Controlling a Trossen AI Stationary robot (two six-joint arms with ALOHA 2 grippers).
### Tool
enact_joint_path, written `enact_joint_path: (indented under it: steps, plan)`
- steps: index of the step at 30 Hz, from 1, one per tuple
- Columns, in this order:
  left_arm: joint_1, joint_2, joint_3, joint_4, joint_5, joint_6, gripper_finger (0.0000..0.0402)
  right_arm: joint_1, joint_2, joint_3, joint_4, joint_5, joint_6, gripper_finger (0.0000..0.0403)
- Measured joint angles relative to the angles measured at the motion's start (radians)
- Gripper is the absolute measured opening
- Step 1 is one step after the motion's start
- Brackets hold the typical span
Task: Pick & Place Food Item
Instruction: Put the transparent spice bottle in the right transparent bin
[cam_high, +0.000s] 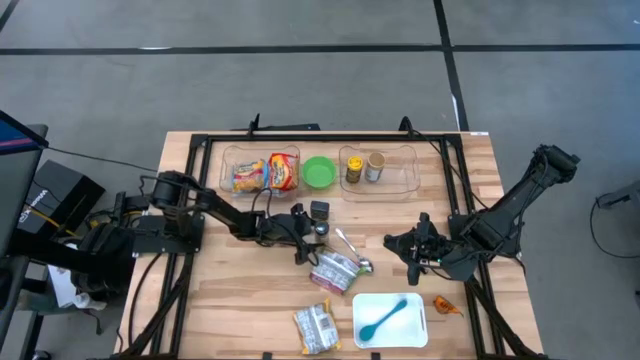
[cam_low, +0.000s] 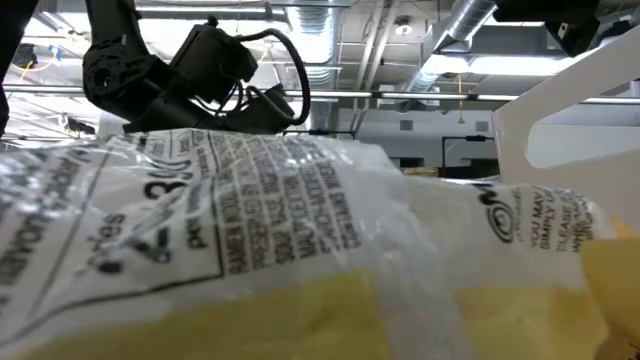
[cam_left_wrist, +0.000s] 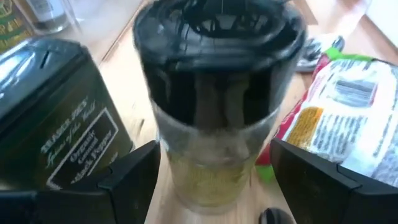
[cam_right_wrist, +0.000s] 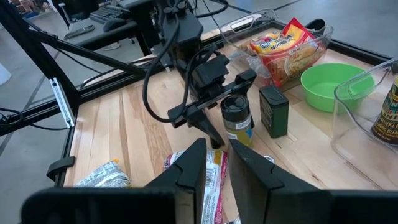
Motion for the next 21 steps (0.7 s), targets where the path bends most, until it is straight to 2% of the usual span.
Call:
enact_joint_path:
  steps: [7,14,21]
  plan:
    - [0.003,0.03,0.037,0.006,0.003,0.009,0.0297,0.0,0.0,0.0,-0.006,0.0,-0.002,0.0063]
    - [0.003,0.119,0.084,0.007,0.004,0.01,0.0297,0.0,-0.001,0.0,-0.017,0.0,-0.001,0.0063]
    - [0.003,0.109,0.082,0.0,0.003,0.012,0.0294,0.0,0.0,0.0,-0.016,0.0,0.0,0.0063]
